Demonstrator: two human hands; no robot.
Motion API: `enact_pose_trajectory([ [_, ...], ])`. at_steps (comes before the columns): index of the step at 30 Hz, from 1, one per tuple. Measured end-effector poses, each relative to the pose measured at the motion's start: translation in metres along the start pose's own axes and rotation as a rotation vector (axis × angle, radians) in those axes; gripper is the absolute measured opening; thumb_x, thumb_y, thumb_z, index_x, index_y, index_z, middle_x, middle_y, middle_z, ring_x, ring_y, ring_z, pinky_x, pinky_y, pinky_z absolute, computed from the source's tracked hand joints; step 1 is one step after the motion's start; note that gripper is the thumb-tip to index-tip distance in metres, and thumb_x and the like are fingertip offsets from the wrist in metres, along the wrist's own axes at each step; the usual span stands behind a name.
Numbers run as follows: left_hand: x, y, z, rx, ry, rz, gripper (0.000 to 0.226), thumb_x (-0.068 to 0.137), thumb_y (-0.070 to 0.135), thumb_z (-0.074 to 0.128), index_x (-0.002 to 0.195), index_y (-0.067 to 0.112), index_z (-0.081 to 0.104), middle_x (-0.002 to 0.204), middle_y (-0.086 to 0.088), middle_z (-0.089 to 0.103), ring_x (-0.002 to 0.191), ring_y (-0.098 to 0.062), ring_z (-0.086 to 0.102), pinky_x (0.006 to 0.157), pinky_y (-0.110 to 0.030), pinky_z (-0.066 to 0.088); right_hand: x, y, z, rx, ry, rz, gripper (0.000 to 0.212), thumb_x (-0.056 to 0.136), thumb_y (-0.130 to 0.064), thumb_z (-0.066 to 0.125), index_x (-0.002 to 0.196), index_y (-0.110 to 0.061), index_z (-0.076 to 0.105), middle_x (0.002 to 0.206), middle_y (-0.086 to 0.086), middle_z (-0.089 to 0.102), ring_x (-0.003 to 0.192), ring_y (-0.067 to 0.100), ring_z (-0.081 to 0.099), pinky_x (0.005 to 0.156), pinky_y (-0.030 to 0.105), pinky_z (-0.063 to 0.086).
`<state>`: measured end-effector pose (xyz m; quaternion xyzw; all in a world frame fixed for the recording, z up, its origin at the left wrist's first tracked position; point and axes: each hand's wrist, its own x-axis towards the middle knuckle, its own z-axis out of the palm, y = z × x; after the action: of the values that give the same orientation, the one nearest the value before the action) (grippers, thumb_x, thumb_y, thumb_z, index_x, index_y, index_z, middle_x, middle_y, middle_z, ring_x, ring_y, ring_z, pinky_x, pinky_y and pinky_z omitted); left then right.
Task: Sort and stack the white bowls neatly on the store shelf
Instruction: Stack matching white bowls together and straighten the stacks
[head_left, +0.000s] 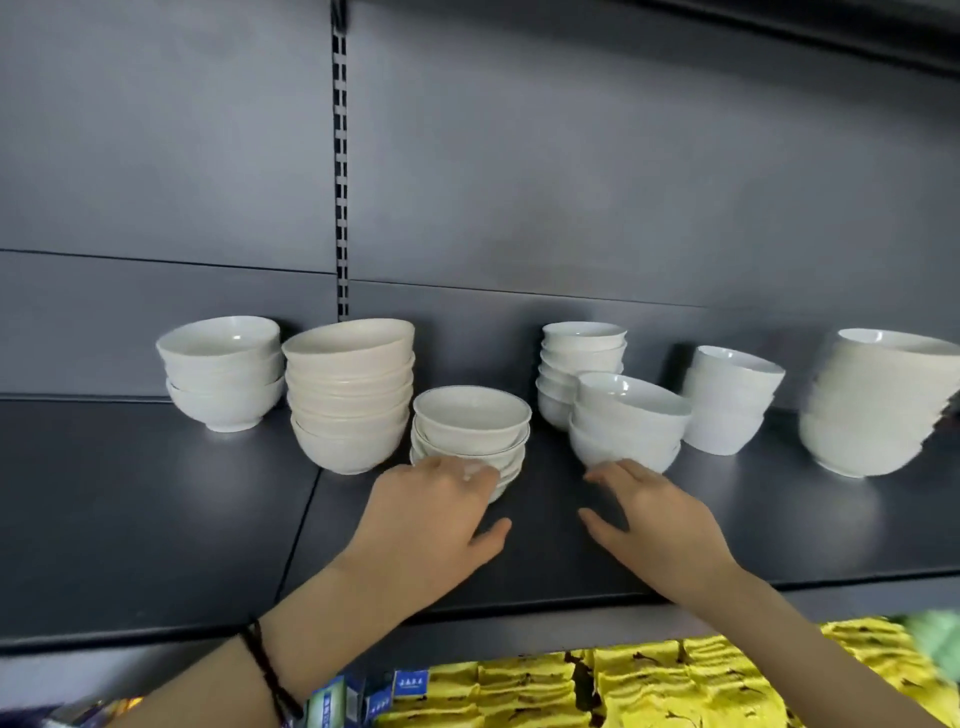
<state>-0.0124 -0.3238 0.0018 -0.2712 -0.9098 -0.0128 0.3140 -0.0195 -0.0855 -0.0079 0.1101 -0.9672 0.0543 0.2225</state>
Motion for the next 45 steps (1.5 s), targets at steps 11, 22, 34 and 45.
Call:
enact_pose_trajectory([
  [11,0.080,0.078,0.046,-0.491,-0.274,-0.268,0.104,0.087,0.058,0.055,0.148,0.028,-0.023,0.162,0.000,0.003,0.144,-0.016,0.026,0.111,-0.028,0.030,0.012,0.108,0.003,0.490,-0.006,0.194,0.067,0.076,-0.049,0.074,0.128,-0.031,0.035,0.117,-0.013,0.052,0.105,0.007,0.054,0.084,0.026,0.046],
  [22,0.132,0.077,0.102,-1.431,0.016,-0.474,0.101,0.065,0.043,0.083,0.137,0.057,0.014,0.140,0.018,0.047,0.125,0.003,0.048,0.106,-0.028,0.042,0.053,0.123,0.022,1.282,-0.136,0.097,0.114,0.062,-0.040,0.083,0.140,-0.057,0.003,0.145,-0.023,0.040,0.127,-0.003,0.049,0.096,0.019,0.048],
  [34,0.129,0.079,0.095,-1.411,-0.004,-0.390,0.101,0.070,0.020,0.084,0.141,0.047,0.018,0.135,0.028,0.048,0.130,0.003,0.043,0.103,-0.022,0.041,0.048,0.118,0.021,1.217,-0.082,0.124,0.118,0.049,-0.041,0.089,0.142,-0.049,0.016,0.139,-0.023,0.044,0.125,-0.002,0.047,0.099,0.019,0.048],
  [45,0.078,0.088,0.028,-1.430,-0.028,-0.246,0.085,0.077,0.004,0.075,0.128,0.046,0.022,0.109,0.053,0.046,0.114,0.023,0.044,0.085,-0.003,0.041,-0.009,0.073,-0.025,1.105,0.032,0.128,0.116,0.045,-0.050,0.092,0.141,-0.046,0.028,0.131,-0.021,0.056,0.123,0.004,0.054,0.099,0.033,0.051],
])
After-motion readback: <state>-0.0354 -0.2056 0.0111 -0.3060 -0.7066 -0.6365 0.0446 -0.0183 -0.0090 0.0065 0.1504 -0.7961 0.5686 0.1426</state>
